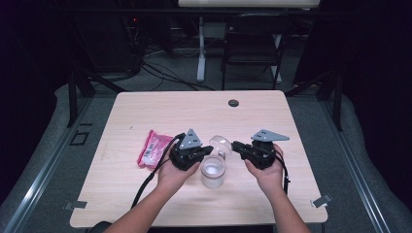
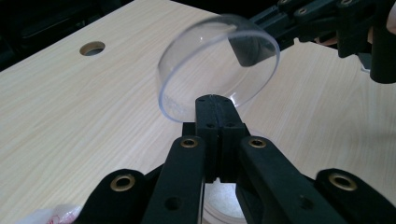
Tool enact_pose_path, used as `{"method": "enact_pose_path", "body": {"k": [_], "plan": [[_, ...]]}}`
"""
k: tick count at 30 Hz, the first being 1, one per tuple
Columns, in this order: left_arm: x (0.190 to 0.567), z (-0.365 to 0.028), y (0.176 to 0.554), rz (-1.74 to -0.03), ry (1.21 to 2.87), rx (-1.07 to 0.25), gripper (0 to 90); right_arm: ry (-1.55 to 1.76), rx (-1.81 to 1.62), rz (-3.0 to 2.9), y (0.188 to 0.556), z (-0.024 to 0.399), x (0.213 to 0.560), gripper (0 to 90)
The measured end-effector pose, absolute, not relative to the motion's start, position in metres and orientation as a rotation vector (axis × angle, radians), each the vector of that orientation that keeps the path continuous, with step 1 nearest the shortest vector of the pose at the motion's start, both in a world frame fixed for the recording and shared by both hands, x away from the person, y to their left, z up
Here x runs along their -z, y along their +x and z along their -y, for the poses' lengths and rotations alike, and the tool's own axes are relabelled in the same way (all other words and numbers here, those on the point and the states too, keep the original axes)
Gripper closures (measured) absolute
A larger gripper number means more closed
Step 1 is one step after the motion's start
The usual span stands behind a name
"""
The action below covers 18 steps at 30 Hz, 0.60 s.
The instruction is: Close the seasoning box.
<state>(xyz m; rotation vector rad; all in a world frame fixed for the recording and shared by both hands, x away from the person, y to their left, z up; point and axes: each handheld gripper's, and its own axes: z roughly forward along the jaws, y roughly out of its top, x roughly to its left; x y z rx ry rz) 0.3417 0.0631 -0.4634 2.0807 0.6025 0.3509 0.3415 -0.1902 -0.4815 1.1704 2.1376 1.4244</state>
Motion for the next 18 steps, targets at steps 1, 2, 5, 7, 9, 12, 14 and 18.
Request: {"method": "enact_pose_path", "body": {"k": [1,2,5,7,9,12,14,18], "plan": [[0.4629,-0.0633,0.3415,-0.601,2.081,-0.352,90.0,1.17,-1.425,-2.141,0.3411,0.1891,0.4814,83.3],[0.4626,-0.0635,0.341,-0.603,2.08,-0.352,90.0,1.168,-1.432,-2.136,0.3409,0.1877,0.4817,83.2],[0.4622,-0.0645,0.3396,-0.599,2.083,-0.356,90.0,1.156,-1.432,-2.148,0.3397,0.1851,0.4814,83.0],[0.4624,-0.0649,0.3385,-0.6,2.083,-0.353,90.0,1.148,-1.435,-2.153,0.3391,0.1838,0.4808,83.0],[0.4631,-0.0651,0.3375,-0.599,2.087,-0.35,90.0,1.14,-1.437,-2.16,0.3384,0.1831,0.48,83.0],[0.4646,-0.0655,0.3359,-0.591,2.098,-0.351,90.0,1.135,-1.433,-2.164,0.3377,0.1818,0.4801,83.0],[0.4666,-0.0656,0.3345,-0.587,2.106,-0.353,90.0,1.13,-1.434,-2.17,0.3376,0.1812,0.4801,83.0],[0.4704,-0.0681,0.3326,-0.59,2.117,-0.343,90.0,1.122,-1.432,-2.174,0.3371,0.1801,0.4801,83.0]]}}
